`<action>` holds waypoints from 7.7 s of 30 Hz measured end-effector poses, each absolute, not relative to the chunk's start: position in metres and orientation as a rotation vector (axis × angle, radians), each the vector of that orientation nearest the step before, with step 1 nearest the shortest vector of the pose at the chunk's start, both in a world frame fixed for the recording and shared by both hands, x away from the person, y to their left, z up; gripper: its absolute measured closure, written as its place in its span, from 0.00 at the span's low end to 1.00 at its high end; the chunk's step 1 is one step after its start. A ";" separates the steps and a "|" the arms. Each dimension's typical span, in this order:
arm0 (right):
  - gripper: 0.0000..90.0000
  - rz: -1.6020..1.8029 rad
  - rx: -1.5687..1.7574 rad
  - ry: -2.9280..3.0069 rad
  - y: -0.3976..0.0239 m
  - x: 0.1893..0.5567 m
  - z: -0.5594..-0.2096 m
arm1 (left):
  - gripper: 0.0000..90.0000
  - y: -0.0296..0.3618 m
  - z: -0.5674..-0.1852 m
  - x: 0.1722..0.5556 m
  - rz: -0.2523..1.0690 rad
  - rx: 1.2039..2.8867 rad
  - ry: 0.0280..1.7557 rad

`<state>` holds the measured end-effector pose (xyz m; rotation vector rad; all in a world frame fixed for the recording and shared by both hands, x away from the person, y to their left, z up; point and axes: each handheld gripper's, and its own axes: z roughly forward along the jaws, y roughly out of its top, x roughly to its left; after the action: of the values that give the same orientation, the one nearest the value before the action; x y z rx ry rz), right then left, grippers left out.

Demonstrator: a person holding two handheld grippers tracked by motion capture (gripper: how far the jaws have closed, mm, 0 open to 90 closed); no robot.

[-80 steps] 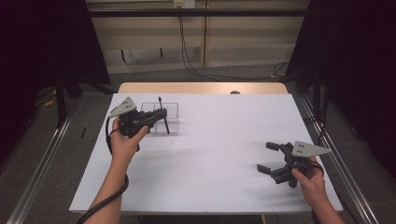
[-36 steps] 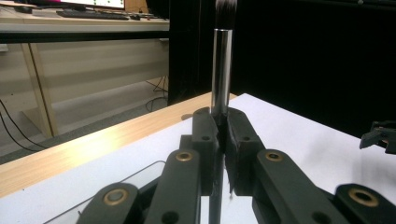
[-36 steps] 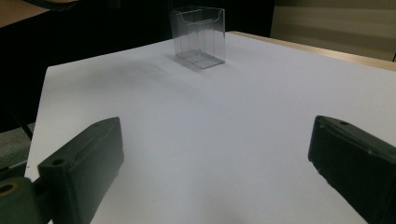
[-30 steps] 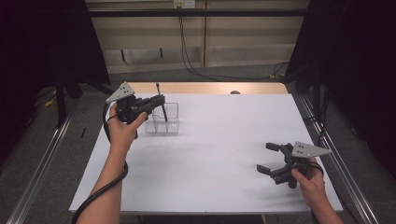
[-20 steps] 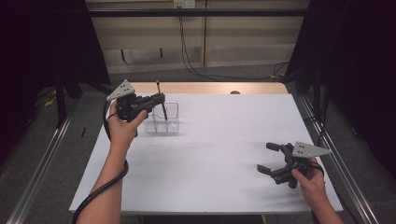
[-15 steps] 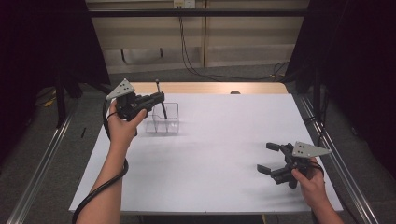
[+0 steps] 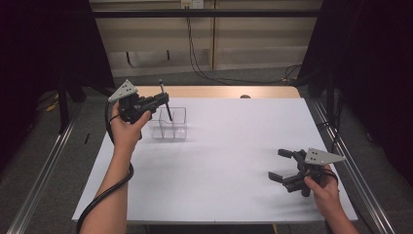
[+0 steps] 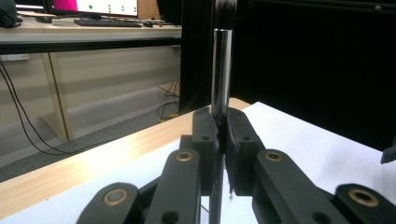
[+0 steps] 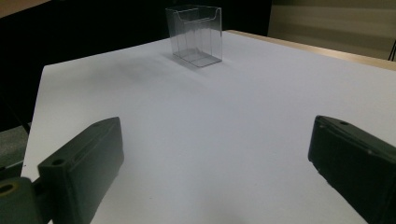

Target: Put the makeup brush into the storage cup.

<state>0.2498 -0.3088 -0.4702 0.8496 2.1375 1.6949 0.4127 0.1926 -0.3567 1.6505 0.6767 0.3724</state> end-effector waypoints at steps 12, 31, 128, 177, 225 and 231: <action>0.04 1.693 0.845 2.140 -0.309 0.250 -0.470 | 0.93 0.191 -0.358 0.418 0.394 1.651 0.699; 0.04 1.700 0.840 2.139 -0.309 0.249 -0.470 | 0.93 0.192 -0.363 0.425 0.435 1.663 0.731; 0.03 1.695 0.810 2.135 -0.311 0.247 -0.469 | 0.93 0.188 -0.396 0.430 0.480 1.695 0.808; 0.03 1.700 0.802 2.134 -0.310 0.247 -0.468 | 0.57 0.193 -0.403 0.425 0.432 1.652 0.835; 0.03 1.691 0.788 2.141 -0.307 0.247 -0.467 | 0.07 0.197 -0.405 0.397 0.403 1.628 0.725; 0.03 1.690 0.789 2.142 -0.307 0.247 -0.467 | 0.06 0.197 -0.408 0.393 0.391 1.626 0.711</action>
<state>0.2470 -0.3070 -0.4672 0.7888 2.1416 1.6899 0.3928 0.1969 -0.4080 1.6261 0.7114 0.3905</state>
